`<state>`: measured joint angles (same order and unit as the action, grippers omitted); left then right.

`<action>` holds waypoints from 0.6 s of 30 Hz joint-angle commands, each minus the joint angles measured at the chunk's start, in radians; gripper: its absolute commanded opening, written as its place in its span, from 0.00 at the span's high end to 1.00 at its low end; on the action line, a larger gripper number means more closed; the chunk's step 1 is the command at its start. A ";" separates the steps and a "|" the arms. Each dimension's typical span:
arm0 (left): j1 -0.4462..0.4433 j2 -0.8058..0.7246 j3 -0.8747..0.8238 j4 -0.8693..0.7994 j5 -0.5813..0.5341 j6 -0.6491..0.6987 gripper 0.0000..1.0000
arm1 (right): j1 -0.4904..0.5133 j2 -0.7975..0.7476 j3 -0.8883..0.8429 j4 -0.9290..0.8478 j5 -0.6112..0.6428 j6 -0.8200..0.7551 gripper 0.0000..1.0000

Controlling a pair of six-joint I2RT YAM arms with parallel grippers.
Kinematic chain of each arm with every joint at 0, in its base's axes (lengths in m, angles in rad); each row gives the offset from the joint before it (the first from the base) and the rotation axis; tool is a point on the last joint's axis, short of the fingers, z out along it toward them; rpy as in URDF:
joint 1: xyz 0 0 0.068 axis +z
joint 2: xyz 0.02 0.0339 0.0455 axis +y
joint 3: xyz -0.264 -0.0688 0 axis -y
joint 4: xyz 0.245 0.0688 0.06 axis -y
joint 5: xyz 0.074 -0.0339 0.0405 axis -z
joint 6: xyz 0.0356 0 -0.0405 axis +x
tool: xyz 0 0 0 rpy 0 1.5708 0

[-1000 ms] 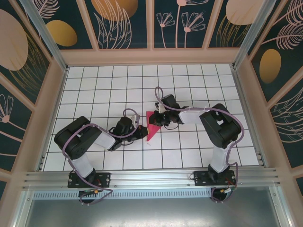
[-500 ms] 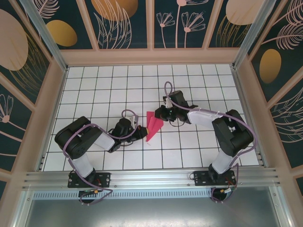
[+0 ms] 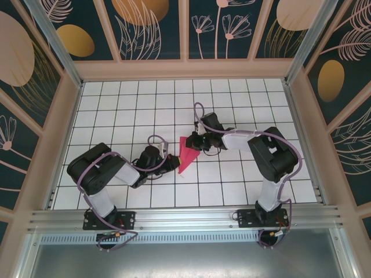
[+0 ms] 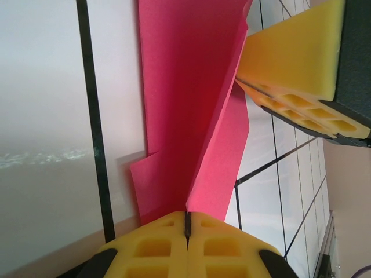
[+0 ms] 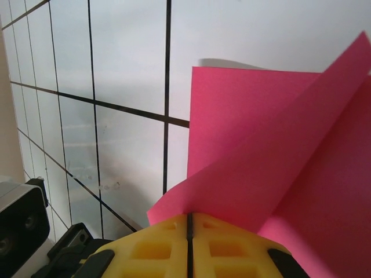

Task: Fold a paper plane with a square sheet of paper (pick it up from the middle)
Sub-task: Fourth fold the wing at the center of the table.

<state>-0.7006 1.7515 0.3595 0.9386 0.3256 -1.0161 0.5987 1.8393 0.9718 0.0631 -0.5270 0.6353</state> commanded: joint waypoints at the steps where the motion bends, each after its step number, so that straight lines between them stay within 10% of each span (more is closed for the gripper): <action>1: -0.006 0.025 -0.031 -0.037 -0.020 -0.012 1.00 | 0.009 0.027 0.038 -0.017 -0.031 -0.020 0.89; 18: -0.022 0.040 -0.043 -0.015 -0.055 -0.028 0.94 | 0.013 0.106 0.075 -0.034 -0.040 -0.040 0.89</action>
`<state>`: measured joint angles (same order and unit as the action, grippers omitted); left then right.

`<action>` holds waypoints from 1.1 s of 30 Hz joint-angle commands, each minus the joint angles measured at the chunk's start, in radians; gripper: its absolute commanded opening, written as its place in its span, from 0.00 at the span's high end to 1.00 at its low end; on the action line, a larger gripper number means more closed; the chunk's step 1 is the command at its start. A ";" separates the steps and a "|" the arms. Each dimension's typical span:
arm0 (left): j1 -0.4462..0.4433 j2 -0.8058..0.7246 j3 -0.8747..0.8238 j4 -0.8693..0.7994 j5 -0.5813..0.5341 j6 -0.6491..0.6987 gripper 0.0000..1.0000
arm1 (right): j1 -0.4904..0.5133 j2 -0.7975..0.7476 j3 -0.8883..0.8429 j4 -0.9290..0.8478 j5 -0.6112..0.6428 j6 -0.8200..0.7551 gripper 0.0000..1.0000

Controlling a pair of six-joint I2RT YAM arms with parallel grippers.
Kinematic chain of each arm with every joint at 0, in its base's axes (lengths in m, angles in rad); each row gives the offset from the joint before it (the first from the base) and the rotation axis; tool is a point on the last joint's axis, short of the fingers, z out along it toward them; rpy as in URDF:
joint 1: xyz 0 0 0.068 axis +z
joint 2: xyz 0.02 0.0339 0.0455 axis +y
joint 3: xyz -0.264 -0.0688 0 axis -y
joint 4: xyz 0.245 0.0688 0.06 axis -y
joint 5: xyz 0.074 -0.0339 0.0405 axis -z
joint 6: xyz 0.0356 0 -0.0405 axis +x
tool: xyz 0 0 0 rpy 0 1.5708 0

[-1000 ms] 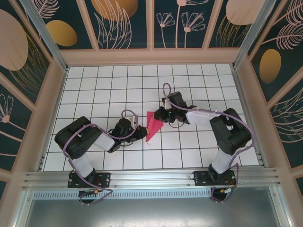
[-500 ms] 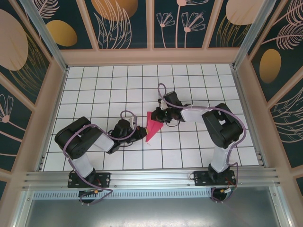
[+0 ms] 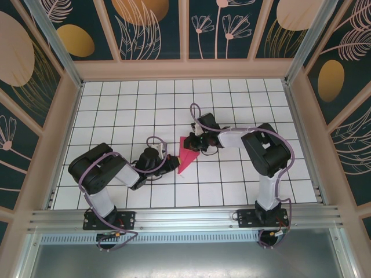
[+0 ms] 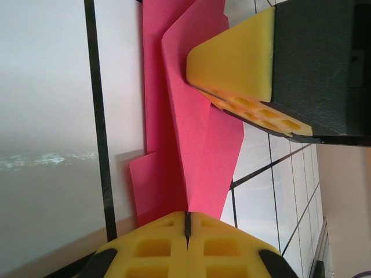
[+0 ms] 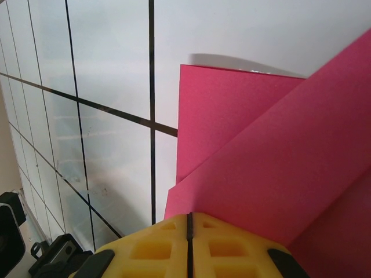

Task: Fold a paper plane with a square sheet of paper (pick it up from the middle)
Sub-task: Fourth fold the wing at the center of the table.

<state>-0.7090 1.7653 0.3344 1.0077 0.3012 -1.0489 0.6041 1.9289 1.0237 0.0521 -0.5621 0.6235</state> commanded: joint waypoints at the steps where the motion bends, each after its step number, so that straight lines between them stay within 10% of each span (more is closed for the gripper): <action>1: -0.013 0.022 -0.015 -0.099 -0.037 0.007 0.90 | 0.007 0.020 0.024 -0.027 -0.003 -0.030 0.89; 18: -0.009 -0.246 0.063 -0.476 -0.215 0.080 0.64 | 0.009 0.038 0.003 -0.052 0.013 -0.071 0.90; 33: 0.021 -0.123 0.291 -0.670 -0.115 0.171 0.80 | 0.010 0.043 0.012 -0.029 -0.009 -0.074 0.90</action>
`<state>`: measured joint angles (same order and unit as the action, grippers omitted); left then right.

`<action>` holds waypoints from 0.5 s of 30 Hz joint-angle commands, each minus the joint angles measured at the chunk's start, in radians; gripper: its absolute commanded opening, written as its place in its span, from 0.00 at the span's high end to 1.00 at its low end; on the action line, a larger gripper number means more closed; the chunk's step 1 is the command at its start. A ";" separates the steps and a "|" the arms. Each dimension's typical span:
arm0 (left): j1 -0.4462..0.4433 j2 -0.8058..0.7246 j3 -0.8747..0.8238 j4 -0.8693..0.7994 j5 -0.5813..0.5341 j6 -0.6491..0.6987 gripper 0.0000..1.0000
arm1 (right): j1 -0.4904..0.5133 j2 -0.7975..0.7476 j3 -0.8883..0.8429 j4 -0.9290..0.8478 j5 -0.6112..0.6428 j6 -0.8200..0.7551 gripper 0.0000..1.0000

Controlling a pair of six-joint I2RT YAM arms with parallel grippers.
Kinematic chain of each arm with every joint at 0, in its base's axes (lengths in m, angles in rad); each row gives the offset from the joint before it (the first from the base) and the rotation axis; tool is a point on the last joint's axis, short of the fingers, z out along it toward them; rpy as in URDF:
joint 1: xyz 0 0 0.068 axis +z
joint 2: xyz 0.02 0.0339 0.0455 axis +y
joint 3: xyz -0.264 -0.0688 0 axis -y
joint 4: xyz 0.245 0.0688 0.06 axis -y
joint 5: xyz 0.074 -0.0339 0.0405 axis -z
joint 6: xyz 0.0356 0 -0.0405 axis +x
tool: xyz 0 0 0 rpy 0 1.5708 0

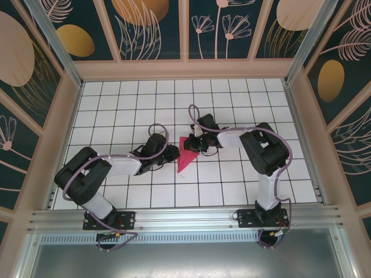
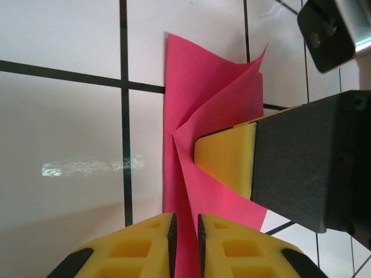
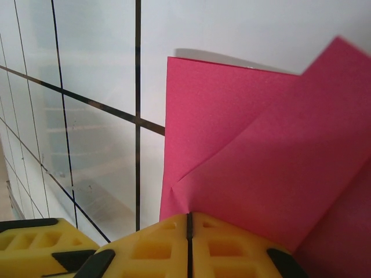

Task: Fold a paper plane with a square sheet of paper (pick it up from the middle)
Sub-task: Fourth fold the wing at the center of the table.

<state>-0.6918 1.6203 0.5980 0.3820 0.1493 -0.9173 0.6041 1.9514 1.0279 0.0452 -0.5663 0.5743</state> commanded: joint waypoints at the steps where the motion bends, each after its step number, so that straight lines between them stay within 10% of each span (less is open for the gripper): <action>1: 0.004 0.032 0.033 -0.046 0.051 0.045 0.80 | 0.009 0.021 0.008 -0.023 -0.007 -0.025 0.90; 15: 0.006 0.120 0.057 0.003 0.126 0.029 0.79 | 0.010 0.022 0.008 -0.019 -0.009 -0.022 0.89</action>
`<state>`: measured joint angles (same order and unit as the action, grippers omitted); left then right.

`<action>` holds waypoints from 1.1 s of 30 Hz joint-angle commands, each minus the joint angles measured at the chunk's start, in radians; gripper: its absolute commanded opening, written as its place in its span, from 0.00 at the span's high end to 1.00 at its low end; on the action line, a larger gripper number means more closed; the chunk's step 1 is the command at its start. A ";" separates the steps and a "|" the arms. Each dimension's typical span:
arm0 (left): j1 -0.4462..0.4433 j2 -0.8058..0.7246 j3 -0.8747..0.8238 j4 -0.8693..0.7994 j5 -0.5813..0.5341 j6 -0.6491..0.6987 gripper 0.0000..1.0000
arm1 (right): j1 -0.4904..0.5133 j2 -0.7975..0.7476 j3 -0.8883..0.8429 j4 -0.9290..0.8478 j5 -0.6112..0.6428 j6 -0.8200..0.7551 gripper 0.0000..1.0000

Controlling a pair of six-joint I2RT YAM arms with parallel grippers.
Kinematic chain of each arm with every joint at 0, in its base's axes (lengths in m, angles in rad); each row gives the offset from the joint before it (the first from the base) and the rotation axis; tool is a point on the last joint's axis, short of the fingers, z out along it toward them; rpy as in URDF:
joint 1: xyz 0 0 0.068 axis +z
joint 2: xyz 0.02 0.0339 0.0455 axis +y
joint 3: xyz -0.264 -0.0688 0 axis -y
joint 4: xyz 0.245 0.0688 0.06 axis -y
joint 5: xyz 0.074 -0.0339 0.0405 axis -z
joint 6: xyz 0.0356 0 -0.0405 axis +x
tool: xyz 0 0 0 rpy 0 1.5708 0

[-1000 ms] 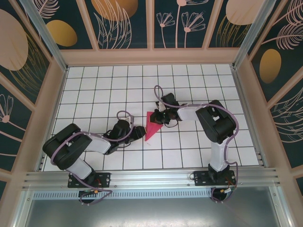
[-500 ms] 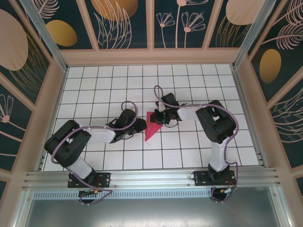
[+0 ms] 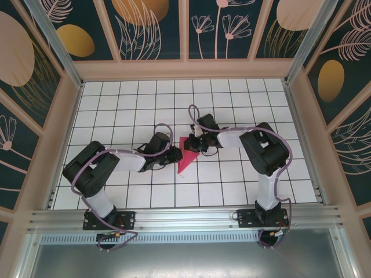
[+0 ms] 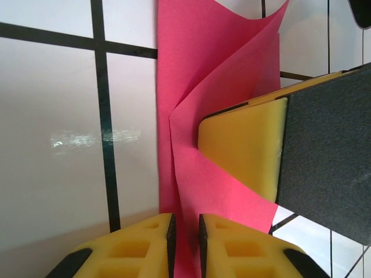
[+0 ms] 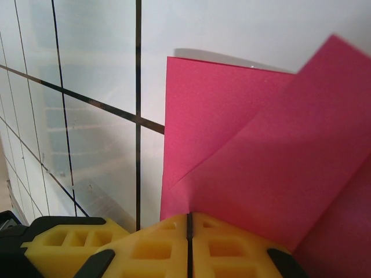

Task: Fold a paper plane with a square sheet of paper (pick it up from the middle)
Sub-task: Fourth fold the wing at the center of the table.

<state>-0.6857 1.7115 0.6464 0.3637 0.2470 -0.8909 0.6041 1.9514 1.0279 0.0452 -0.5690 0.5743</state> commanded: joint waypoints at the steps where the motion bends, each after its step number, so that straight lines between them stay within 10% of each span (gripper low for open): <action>1: -0.001 0.028 0.009 0.021 0.026 0.003 0.79 | 0.009 0.021 0.008 -0.020 -0.006 -0.022 0.89; 13: -0.001 0.048 -0.027 0.077 0.023 -0.019 0.98 | 0.009 0.018 0.017 -0.025 -0.011 -0.024 0.89; 33: -0.001 0.065 -0.064 0.072 -0.008 -0.006 1.00 | 0.028 -0.227 -0.128 0.008 0.060 0.096 0.92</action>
<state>-0.6861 1.7367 0.6075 0.4717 0.2581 -0.9031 0.6102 1.7535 0.9527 0.0357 -0.5293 0.6235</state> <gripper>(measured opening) 0.069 0.092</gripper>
